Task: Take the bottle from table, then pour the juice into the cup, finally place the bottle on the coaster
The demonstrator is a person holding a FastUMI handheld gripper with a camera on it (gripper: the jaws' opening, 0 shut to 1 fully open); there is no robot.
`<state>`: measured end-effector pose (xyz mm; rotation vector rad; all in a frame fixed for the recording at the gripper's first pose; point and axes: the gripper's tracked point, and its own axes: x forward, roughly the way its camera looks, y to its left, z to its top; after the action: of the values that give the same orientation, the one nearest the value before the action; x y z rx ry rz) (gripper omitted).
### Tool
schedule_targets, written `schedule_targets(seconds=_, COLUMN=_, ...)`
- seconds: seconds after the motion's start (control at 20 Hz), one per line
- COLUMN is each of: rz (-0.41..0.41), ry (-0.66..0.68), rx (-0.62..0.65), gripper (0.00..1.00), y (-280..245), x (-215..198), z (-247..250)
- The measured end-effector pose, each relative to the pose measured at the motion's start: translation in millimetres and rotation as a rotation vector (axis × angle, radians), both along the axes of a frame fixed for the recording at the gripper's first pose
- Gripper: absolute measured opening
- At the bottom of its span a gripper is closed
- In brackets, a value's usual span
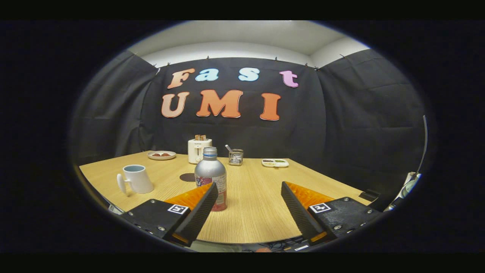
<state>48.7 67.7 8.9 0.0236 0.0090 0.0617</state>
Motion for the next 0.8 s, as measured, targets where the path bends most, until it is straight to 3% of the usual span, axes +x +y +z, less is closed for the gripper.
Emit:
schedule_targets(seconds=0.2, rz=0.017, ry=0.007, rx=0.026, gripper=1.0, y=23.4, x=11.2, z=-7.1)
schedule_targets(seconds=0.45, rz=0.039, ry=0.027, rx=-0.035, gripper=1.0, y=52.0, x=26.7, z=-15.9)
schedule_targets(seconds=0.8, rz=0.037, ry=0.108, rx=-0.059, gripper=1.0, y=58.6, x=47.4, z=-42.5)
